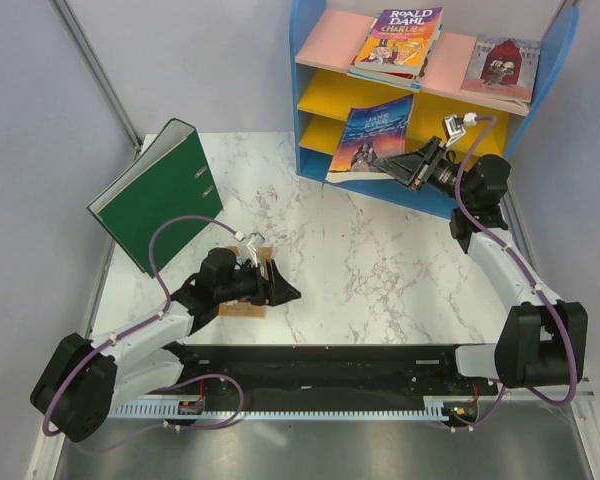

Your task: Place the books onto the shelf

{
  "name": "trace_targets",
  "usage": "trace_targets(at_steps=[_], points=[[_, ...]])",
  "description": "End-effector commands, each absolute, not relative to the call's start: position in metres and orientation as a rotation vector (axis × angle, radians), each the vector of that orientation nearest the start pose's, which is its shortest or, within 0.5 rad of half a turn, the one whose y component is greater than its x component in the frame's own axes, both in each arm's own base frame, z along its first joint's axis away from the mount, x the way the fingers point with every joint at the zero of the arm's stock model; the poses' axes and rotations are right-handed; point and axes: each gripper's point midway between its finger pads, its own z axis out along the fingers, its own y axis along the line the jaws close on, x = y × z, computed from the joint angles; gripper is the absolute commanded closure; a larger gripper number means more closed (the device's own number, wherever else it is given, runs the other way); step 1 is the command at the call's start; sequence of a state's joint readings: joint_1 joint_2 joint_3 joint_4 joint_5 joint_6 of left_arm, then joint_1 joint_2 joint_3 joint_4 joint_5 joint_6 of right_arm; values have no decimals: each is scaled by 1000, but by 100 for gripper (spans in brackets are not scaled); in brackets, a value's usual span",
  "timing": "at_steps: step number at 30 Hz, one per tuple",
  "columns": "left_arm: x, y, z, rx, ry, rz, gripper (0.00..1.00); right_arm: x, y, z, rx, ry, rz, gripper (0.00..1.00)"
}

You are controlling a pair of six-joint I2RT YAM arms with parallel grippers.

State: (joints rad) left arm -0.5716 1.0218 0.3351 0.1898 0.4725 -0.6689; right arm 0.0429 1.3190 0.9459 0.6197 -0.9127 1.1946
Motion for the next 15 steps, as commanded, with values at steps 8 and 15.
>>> trace_targets(at_steps=[8,15], points=[[190,-245,100,206,2216,-1227,18,343,164,436,-128,1314,1425,100],[189,-245,100,207,2217,-1228,18,372,160,390,-37,1392,1393,100]])
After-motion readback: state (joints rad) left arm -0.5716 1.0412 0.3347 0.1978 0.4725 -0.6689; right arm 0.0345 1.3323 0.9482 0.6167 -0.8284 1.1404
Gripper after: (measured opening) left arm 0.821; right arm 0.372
